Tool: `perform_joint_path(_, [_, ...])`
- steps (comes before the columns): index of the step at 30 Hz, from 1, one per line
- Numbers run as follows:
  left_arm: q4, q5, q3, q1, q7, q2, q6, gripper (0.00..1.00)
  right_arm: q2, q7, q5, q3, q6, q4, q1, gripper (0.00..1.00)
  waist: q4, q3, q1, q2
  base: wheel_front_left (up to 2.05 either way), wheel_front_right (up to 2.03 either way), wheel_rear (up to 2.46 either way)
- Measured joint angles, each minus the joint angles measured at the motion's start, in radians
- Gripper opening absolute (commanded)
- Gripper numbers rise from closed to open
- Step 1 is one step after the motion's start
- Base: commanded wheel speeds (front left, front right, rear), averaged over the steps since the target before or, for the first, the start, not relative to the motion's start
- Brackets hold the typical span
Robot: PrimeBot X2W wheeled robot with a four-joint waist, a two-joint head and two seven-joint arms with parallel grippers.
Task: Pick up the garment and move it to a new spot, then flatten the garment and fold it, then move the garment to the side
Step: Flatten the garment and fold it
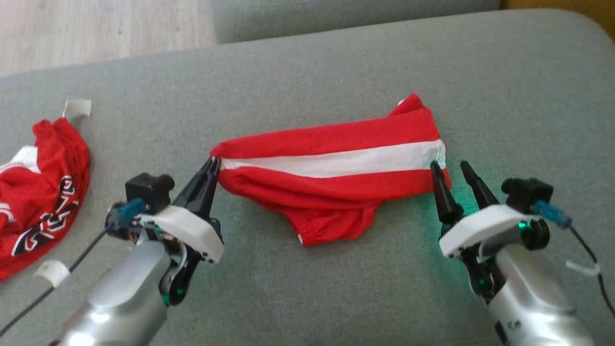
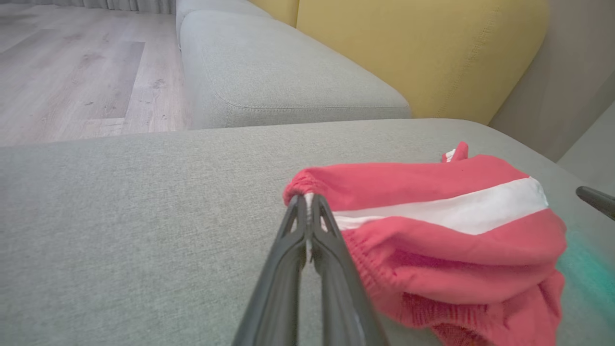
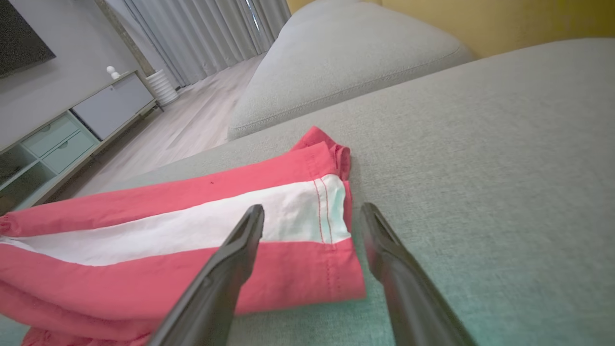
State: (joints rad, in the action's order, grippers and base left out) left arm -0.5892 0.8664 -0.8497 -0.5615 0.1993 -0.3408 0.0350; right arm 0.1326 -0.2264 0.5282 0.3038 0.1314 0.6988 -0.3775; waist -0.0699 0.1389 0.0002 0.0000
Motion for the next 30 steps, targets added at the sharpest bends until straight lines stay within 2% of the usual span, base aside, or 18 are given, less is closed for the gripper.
perform_joint_path(4, [-0.023, -0.016, -0.003, -0.038, 0.006, 0.0, 0.002, 0.0, 0.037, 0.014, 0.113, 0.087, 0.0, 0.052, -0.073, 1.0, 0.012, 0.034, 0.0, 0.0, 0.0, 0.0, 0.0])
perform_joint_path(11, [-0.048, -0.024, -0.017, -0.052, 0.013, 0.005, 0.01, 0.0, 0.071, 0.021, 0.272, 0.215, 0.0, 0.068, -0.136, 1.0, 0.031, 0.059, -0.0001, 0.0, 0.0, 0.0, 0.0])
perform_joint_path(23, [-0.072, -0.034, -0.024, -0.074, 0.021, 0.013, 0.022, 0.0, 0.117, -0.003, 0.41, 0.353, 0.0, 0.11, -0.198, 1.0, 0.055, 0.079, -0.0001, 0.0, 0.0, 0.0, 0.0])
perform_joint_path(24, [-0.075, -0.034, -0.024, -0.074, 0.021, 0.013, 0.027, 0.0, 0.12, -0.004, 0.421, 0.365, 0.0, 0.11, -0.201, 0.94, 0.055, 0.079, -0.0001, 0.0, 0.0, 0.0, 0.0])
perform_joint_path(25, [-0.077, -0.034, -0.024, -0.075, 0.022, 0.014, 0.027, 0.0, 0.123, -0.004, 0.43, 0.375, 0.0, 0.11, -0.204, 0.78, 0.056, 0.079, -0.0001, 0.0, 0.0, 0.0, 0.0])
perform_joint_path(26, [-0.079, -0.034, -0.024, -0.076, 0.022, 0.015, 0.027, 0.0, 0.127, -0.004, 0.438, 0.383, 0.0, 0.11, -0.208, 0.71, 0.056, 0.079, -0.0002, 0.0, 0.0, 0.0, 0.0])
perform_joint_path(27, [-0.081, -0.034, -0.024, -0.078, 0.022, 0.016, 0.027, 0.0, 0.131, -0.007, 0.442, 0.393, 0.0, 0.11, -0.21, 0.56, 0.057, 0.078, -0.0001, 0.0, 0.0, 0.0, 0.0])
perform_joint_path(30, [-0.087, -0.034, -0.025, -0.082, 0.023, 0.017, 0.027, 0.0, 0.136, -0.015, 0.445, 0.422, 0.0, 0.11, -0.21, 0.2, 0.056, 0.075, -0.0002, 0.0, 0.0, 0.0, 0.0])
